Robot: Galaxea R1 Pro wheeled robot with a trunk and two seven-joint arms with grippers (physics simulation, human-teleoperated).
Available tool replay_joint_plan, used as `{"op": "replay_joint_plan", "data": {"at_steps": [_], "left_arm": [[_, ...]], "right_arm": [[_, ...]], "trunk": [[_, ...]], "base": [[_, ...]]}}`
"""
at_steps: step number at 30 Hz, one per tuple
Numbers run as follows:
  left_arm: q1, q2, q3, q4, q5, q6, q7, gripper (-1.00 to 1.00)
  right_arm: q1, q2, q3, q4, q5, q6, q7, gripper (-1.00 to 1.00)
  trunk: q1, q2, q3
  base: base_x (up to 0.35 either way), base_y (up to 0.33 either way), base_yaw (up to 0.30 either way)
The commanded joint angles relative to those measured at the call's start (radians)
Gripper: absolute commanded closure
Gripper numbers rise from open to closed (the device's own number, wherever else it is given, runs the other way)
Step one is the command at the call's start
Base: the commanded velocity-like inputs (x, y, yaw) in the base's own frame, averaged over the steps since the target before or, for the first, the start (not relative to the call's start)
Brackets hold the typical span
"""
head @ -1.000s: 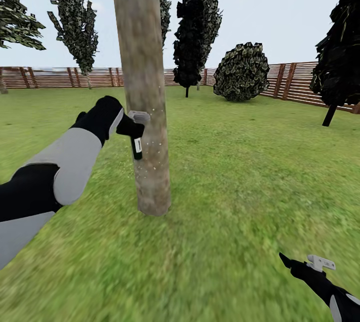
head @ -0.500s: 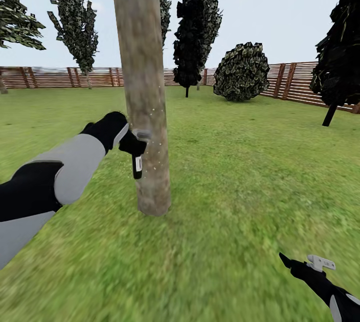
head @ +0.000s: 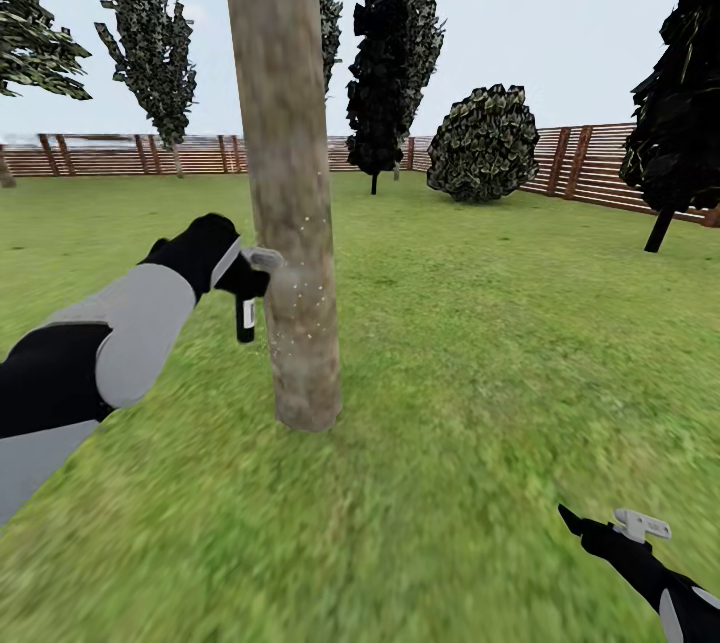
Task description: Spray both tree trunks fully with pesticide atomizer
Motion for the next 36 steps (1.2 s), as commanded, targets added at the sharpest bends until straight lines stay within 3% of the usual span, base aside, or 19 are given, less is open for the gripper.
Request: {"op": "replay_joint_plan", "data": {"at_steps": [1, 3, 10, 15, 21, 24, 28, 34, 36], "left_arm": [[-0.002, -0.003, 0.000, -0.001, -0.001, 0.001, 0.002, 1.00], [-0.007, -0.008, 0.000, -0.002, -0.001, 0.002, 0.002, 1.00], [-0.132, -0.021, 0.000, 0.001, 0.002, 0.008, 0.004, 1.00], [-0.186, -0.021, 0.000, 0.003, 0.002, 0.009, 0.003, 1.00], [-0.212, -0.021, 0.000, 0.009, 0.002, 0.013, 0.003, 1.00], [-0.211, -0.021, -0.001, 0.074, 0.004, 0.011, 0.002, 1.00], [-0.192, -0.021, -0.002, 0.143, 0.007, 0.003, 0.000, 1.00], [0.005, -0.019, -0.002, 0.190, 0.009, -0.016, 0.001, 1.00], [0.045, -0.017, -0.002, 0.190, 0.008, -0.030, 0.002, 1.00]], "right_arm": [[0.000, 0.000, 0.000, 0.000, 0.000, 0.000, 0.000, -1.00], [0.000, 0.000, 0.000, 0.000, 0.000, 0.000, 0.000, -1.00], [0.000, 0.000, 0.000, 0.001, 0.000, 0.000, 0.000, -1.00], [0.000, 0.000, 0.000, 0.001, 0.000, 0.000, 0.000, -1.00], [0.000, 0.000, 0.000, 0.001, 0.000, 0.000, 0.000, -1.00], [0.000, 0.000, 0.000, 0.001, 0.000, 0.000, 0.000, -1.00], [0.000, 0.000, 0.000, 0.001, 0.000, 0.000, 0.000, -1.00], [0.000, 0.000, 0.001, 0.002, 0.000, 0.000, 0.000, -1.00], [0.000, 0.000, 0.001, 0.003, 0.001, 0.000, 0.000, -1.00]], "trunk": [[0.000, 0.000, 0.000], [0.000, 0.000, 0.000], [0.000, 0.000, 0.000], [0.000, 0.000, 0.000], [0.000, 0.000, 0.000], [0.000, 0.000, 0.000], [0.000, 0.000, 0.000], [0.000, 0.000, 0.000], [0.000, 0.000, 0.000]], "base": [[0.000, 0.000, 0.000], [0.000, 0.000, 0.000], [0.000, 0.000, 0.000], [0.000, 0.000, 0.000], [0.000, 0.000, 0.000], [0.000, 0.000, 0.000], [0.000, 0.000, 0.000], [0.000, 0.000, 0.000], [0.000, 0.000, 0.000]]}}
